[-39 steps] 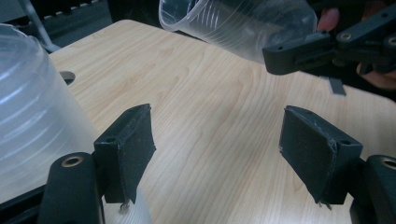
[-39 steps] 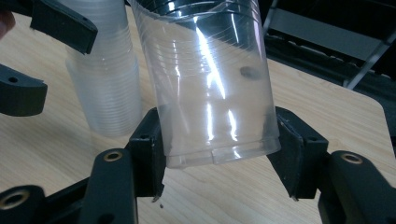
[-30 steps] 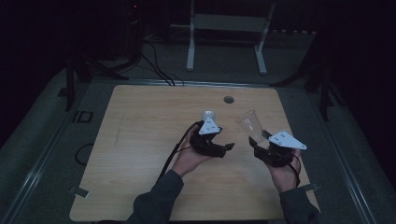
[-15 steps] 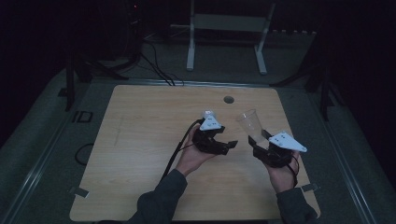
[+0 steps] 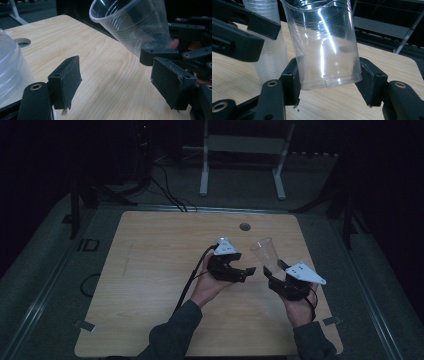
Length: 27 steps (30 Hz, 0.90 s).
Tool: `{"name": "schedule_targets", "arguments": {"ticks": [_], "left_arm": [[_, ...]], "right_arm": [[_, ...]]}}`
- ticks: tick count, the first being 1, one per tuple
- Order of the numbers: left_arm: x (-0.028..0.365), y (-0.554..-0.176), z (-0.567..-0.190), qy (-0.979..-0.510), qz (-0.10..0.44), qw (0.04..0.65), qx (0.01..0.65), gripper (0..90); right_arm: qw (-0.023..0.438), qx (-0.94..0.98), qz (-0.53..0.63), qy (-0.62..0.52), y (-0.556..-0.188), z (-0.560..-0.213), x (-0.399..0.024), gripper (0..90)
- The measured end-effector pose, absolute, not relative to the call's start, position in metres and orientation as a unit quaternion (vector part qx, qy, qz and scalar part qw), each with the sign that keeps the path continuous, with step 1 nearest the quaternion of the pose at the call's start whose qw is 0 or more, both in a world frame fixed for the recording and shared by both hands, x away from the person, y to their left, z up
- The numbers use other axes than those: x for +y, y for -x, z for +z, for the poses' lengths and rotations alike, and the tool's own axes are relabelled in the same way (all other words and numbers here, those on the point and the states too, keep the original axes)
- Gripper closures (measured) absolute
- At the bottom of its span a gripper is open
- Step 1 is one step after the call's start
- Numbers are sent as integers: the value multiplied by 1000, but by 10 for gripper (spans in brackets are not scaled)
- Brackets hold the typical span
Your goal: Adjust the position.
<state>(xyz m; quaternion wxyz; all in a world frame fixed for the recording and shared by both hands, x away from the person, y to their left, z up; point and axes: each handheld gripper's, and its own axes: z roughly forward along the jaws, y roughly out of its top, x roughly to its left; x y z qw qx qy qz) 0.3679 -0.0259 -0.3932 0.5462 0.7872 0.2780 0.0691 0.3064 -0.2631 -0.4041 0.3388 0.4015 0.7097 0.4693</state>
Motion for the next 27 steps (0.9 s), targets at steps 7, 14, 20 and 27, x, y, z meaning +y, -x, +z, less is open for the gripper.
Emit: {"name": "schedule_targets", "arguments": {"ticks": [7, 14, 20, 27], "left_arm": [[-29, -371, -394, -780, 57, 554, 284, 218], [-29, -373, -393, -775, 44, 561, 288, 173], [-30, -374, -392, -771, 37, 565, 293, 165], [-31, -373, -391, -767, 35, 570, 292, 165]], "right_arm": [[337, 710, 472, -401, -306, -403, -262, 427], [337, 711, 473, -397, -306, -403, -260, 427], [337, 711, 475, -393, -306, -404, -257, 427], [336, 714, 478, -385, -305, -405, -254, 427]]}}
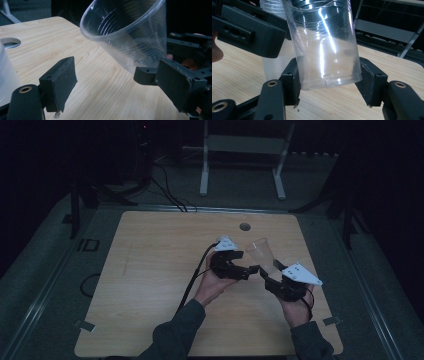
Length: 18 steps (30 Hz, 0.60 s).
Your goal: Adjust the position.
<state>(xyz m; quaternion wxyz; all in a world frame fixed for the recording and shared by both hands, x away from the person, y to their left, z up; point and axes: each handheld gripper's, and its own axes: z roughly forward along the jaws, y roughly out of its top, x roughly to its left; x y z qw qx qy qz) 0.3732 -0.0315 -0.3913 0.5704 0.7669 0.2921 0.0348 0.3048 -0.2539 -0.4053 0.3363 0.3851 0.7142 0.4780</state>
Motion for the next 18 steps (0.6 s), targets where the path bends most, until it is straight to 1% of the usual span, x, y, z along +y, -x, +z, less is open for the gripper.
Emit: {"name": "schedule_targets", "arguments": {"ticks": [5, 18], "left_arm": [[-32, -373, -388, -762, 38, 577, 292, 180], [-39, -372, -386, -758, 31, 583, 290, 181]], "right_arm": [[336, 712, 481, -386, -304, -406, -253, 427], [336, 710, 485, -385, -304, -407, -252, 426]]}}
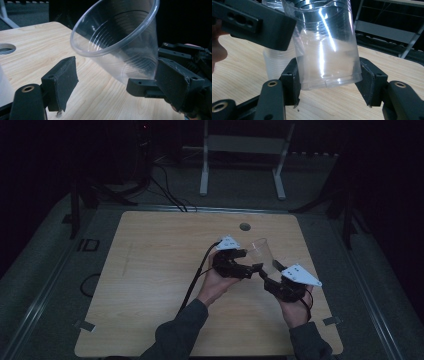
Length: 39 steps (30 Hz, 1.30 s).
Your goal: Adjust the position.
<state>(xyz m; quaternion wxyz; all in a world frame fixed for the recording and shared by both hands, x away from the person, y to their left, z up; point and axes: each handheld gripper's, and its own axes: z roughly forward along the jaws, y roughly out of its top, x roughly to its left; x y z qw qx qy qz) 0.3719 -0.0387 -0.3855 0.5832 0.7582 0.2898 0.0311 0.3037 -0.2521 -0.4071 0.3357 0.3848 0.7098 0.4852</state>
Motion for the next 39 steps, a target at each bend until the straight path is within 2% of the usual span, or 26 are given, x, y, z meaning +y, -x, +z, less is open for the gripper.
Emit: {"name": "schedule_targets", "arguments": {"ticks": [16, 33, 39], "left_arm": [[-46, -374, -385, -744, 13, 598, 297, 181], [-49, -377, -385, -704, -10, 629, 331, 181], [-50, -378, -387, -688, -22, 641, 341, 235]], "right_arm": [[336, 705, 491, -386, -303, -407, -250, 426], [332, 706, 493, -385, -303, -410, -249, 426], [332, 708, 491, -384, -303, -410, -249, 425]]}}
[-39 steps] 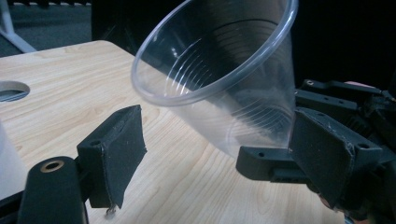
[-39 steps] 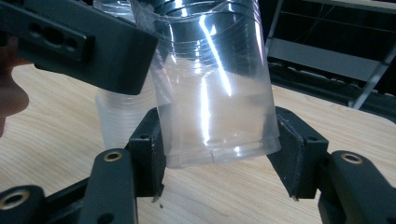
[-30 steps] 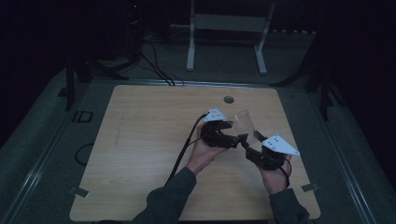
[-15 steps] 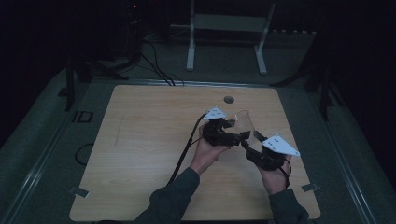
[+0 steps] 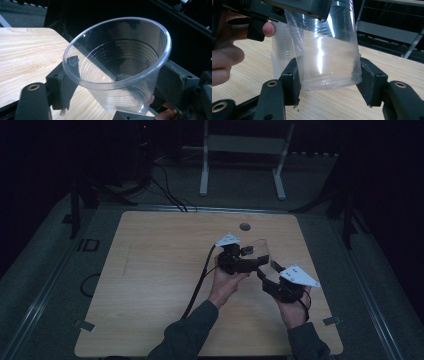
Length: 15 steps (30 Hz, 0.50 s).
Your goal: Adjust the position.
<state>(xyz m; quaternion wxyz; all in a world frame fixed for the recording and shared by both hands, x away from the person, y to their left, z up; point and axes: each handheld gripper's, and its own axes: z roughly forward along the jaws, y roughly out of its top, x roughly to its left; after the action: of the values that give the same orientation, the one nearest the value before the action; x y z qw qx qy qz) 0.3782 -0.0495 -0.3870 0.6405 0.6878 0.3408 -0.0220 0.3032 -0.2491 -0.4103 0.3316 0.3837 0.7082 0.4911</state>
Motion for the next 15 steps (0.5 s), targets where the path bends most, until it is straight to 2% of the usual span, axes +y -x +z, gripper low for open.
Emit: {"name": "schedule_targets", "arguments": {"ticks": [4, 15], "left_arm": [[-49, -378, -387, -687, -22, 643, 338, 268], [-49, -375, -386, -702, 4, 633, 327, 307]], "right_arm": [[327, 711, 490, -384, -304, -410, -251, 420], [311, 737, 476, -367, -306, -410, -246, 302]]}}
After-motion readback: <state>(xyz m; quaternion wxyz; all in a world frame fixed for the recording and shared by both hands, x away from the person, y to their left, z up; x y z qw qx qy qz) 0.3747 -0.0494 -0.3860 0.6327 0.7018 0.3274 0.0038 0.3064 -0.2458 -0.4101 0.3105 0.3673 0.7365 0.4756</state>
